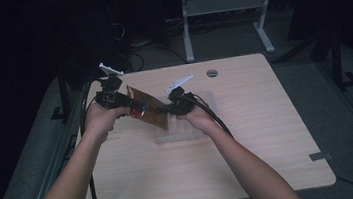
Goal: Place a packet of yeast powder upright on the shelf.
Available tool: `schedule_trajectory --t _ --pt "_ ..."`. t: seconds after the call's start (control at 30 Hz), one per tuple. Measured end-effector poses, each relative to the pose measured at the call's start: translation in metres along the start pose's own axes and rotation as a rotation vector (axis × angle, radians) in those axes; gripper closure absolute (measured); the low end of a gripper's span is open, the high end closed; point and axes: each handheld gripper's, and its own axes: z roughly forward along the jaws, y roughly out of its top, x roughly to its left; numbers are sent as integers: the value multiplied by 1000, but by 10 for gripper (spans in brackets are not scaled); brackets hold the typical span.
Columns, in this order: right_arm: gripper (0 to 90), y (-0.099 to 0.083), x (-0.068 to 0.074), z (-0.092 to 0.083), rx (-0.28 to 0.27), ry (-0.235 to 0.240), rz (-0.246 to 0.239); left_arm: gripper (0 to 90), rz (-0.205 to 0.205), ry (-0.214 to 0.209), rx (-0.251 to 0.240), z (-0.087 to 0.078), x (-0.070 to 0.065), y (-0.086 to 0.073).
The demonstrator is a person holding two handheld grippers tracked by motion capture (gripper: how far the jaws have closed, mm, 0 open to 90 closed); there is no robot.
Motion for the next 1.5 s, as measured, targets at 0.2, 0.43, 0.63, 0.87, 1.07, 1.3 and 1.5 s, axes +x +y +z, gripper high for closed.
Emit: schedule_trajectory --t 0.2,0.43,0.63,0.87,1.07,1.3,1.5 --pt "899 0 1 2 -4 4 -8 813 -10 3 -2 -1 1 -1" --pt "899 0 1 4 0 4 -4 808 -15 -1 -3 2 0 0" --pt "898 -3 -1 6 30 -16 -12 797 -8 -6 12 9 -2 1" --pt "898 -5 3 -15 -15 10 -30 799 0 -9 15 14 -2 4" --pt "879 -23 18 -40 -10 52 -95 783 -7 -16 9 18 -3 7" --pt "871 -47 30 -61 11 82 -135 759 -3 -23 7 25 -6 11" --pt "834 -73 38 -81 35 99 -148 745 -6 -22 12 36 -9 15"
